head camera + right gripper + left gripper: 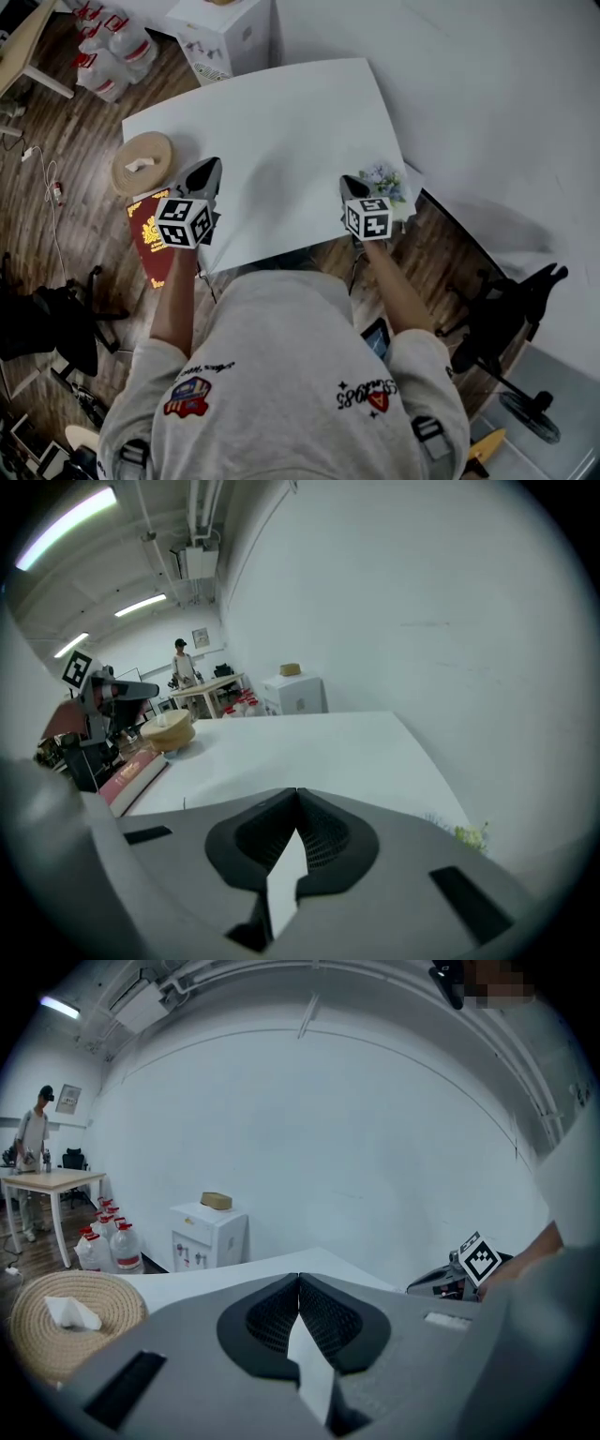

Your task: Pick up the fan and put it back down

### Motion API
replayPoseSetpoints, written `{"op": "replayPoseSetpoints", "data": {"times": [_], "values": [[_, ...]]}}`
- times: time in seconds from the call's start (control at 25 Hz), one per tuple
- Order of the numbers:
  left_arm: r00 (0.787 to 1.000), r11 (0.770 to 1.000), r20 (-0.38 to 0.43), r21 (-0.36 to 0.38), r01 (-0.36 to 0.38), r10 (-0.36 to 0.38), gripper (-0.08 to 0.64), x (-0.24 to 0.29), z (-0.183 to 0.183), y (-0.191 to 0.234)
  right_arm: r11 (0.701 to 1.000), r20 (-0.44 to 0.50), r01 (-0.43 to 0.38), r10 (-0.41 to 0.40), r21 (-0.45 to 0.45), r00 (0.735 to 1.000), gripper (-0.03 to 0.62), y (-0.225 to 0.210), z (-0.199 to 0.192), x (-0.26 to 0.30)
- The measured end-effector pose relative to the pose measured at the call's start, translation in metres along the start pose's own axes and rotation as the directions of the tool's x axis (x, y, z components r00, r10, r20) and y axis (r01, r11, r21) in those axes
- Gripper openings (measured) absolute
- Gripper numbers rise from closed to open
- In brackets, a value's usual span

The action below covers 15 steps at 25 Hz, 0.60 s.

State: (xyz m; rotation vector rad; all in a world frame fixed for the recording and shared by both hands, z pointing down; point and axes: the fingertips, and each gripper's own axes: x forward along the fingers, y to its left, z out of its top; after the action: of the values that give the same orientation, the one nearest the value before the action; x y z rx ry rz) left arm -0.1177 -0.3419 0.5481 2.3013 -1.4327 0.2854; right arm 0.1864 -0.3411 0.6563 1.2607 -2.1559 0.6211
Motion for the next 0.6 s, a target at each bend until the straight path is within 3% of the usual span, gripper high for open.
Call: {"op": "replayPoseSetpoints", "data": {"times": [0.32,0.6], "values": [[0.998,0.999,0.06,0.032,0.023,-0.025,0.005,-0.001,0.027,-0.019,1.0,0.236,-0.008,0.015,-0.03,0.972,0.003,0.013,0.087,-0.04],[0.991,0.996,0.123,0.083,0.041,-0.051,0.005,0.003,0.059,-0.038,0.99,0.444,0.031,0.035,-0.139,0.895,0.003,0.024,0.151,-0.094]]}}
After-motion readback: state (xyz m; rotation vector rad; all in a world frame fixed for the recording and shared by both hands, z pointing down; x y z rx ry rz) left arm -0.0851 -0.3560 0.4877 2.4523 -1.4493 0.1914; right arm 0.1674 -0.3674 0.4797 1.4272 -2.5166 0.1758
